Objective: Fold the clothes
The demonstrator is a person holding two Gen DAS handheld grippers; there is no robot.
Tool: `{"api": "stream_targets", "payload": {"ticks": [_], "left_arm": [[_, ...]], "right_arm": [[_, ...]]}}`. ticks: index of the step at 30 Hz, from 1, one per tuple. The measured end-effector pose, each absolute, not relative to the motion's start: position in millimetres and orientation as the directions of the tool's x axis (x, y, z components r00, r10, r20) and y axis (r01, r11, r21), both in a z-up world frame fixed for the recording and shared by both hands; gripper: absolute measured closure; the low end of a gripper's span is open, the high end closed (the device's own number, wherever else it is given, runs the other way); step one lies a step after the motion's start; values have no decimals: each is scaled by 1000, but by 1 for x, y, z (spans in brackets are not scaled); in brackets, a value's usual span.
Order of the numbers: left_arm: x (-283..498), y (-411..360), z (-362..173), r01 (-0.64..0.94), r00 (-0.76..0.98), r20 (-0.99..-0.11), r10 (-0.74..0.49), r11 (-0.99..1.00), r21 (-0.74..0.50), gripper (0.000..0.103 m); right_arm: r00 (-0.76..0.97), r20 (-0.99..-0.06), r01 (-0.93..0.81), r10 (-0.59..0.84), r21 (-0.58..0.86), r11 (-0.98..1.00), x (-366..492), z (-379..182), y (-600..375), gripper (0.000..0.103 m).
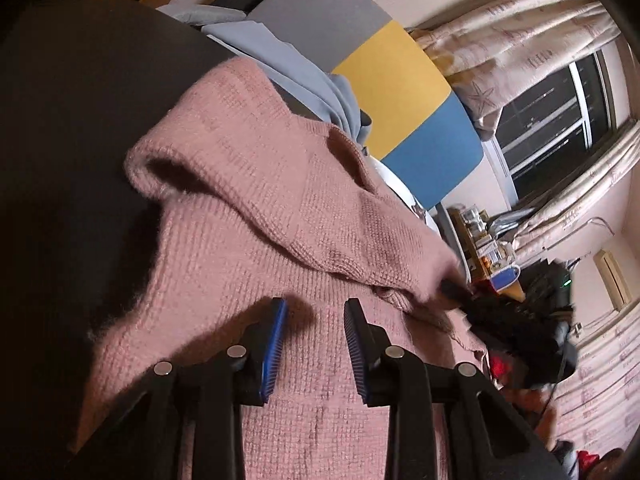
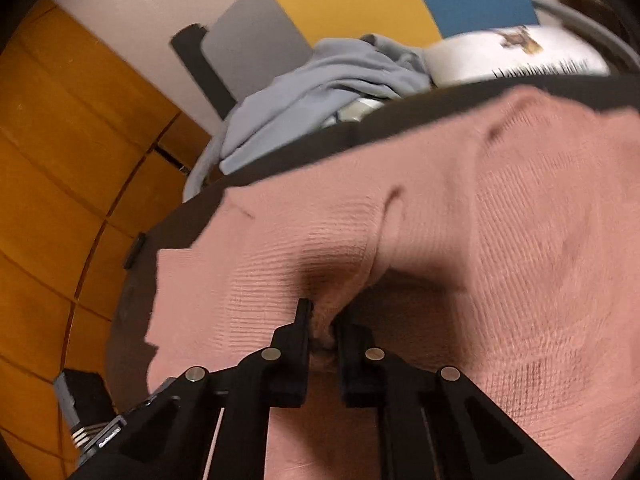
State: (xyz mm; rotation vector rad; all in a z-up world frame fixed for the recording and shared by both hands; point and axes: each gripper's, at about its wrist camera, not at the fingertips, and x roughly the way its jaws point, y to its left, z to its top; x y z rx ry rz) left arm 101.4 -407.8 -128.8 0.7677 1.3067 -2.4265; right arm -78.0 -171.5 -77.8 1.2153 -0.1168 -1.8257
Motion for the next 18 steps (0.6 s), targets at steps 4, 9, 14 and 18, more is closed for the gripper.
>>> {"api": "stream_targets", "payload": {"ticks": [4, 9, 14, 18], "left_arm": [[103, -421, -130, 457, -846, -532, 16, -492, -741, 72], [104, -438, -134, 424, -878, -477, 36, -400, -812, 69], [97, -431, -140, 454, -862, -507, 16, -424, -784, 68], [97, -424, -139, 454, -857, -516, -2, -477, -753, 69]], "right_arm": [[-158, -671, 698, -725, 443, -563, -80, -39, -173, 94], [-188, -688, 696, -701, 410, -589, -98, -30, -163, 94], [-99, -675, 610, -731, 539, -581, -122, -60, -142, 92], [-14, -541, 443, -841, 751, -490, -136, -100, -117, 90]]}}
